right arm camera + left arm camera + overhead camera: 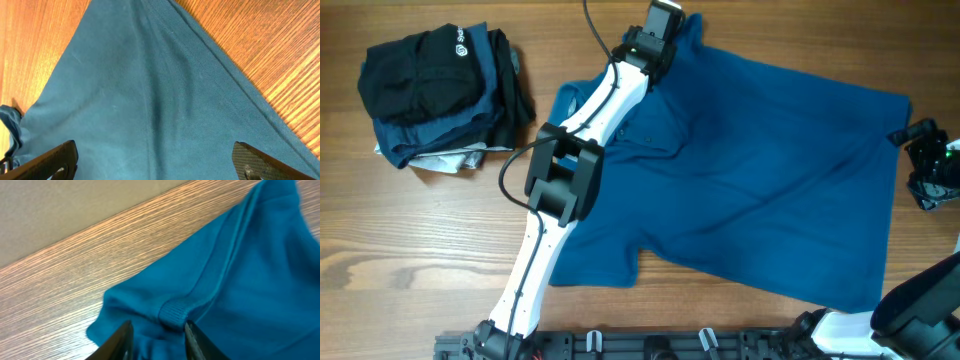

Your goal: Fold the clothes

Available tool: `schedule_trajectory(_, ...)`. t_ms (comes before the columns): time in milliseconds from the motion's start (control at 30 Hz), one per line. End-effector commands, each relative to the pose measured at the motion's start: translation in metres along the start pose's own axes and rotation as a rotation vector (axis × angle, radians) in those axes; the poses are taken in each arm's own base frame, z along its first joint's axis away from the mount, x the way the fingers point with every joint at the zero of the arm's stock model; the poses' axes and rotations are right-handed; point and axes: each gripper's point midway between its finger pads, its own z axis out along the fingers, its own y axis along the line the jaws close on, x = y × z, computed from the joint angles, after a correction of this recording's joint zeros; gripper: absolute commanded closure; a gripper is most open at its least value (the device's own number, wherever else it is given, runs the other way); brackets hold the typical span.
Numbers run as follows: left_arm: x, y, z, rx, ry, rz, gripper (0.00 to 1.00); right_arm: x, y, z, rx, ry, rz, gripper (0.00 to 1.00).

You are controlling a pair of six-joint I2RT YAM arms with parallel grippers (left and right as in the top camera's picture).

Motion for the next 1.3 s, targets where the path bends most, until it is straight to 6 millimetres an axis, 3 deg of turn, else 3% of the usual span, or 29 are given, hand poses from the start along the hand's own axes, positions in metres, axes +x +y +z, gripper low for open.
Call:
schedule_trajectory(0, 0.006, 0.006, 0.005, -0.017, 0.015, 0.003, 0.66, -0.004, 0.009, -0.009, -0.026, -0.024, -0.019, 0.01)
schedule_trajectory(267, 0.006, -0.009, 0.005, 0.070, 0.011, 0.003, 0.71, -0.004, 0.009, -0.009, -0.027, -0.024, -0.019, 0.00)
schedule_trajectory(467, 0.004, -0.009, 0.005, 0.082, 0.006, -0.002, 0.96, -0.004, 0.009, -0.009, -0.026, -0.024, -0.019, 0.00)
schedule_trajectory(800, -0.006, 0.013, 0.011, 0.056, -0.037, -0.038, 0.96, -0.004, 0.009, -0.009, -0.026, -0.024, -0.019, 0.01)
schedule_trajectory(967, -0.010, 0.015, 0.012, 0.078, -0.055, -0.049, 0.96, -0.004, 0.009, -0.009, -0.026, -0.024, -0.019, 0.01)
schedule_trajectory(1033, -0.011, 0.013, 0.012, 0.095, -0.060, -0.050, 0.89, -0.004, 0.009, -0.009, -0.026, -0.024, -0.019, 0.01)
schedule_trajectory(1067, -0.012, 0.013, 0.011, 0.094, -0.065, -0.051, 0.76, -0.004, 0.009, -0.009, -0.026, -0.024, -0.019, 0.00)
schedule_trajectory(1133, -0.021, 0.011, 0.003, 0.097, -0.079, -0.049, 0.63, -0.004, 0.009, -0.009, -0.026, -0.024, -0.019, 0.00)
schedule_trajectory(1167, -0.025, 0.010, -0.002, 0.098, -0.083, -0.047, 0.48, -0.004, 0.009, -0.009, -0.026, -0.024, -0.019, 0.01)
schedule_trajectory(1267, -0.036, 0.005, -0.018, 0.108, -0.093, -0.039, 0.48, -0.004, 0.009, -0.009, -0.027, -0.024, -0.020, 0.00)
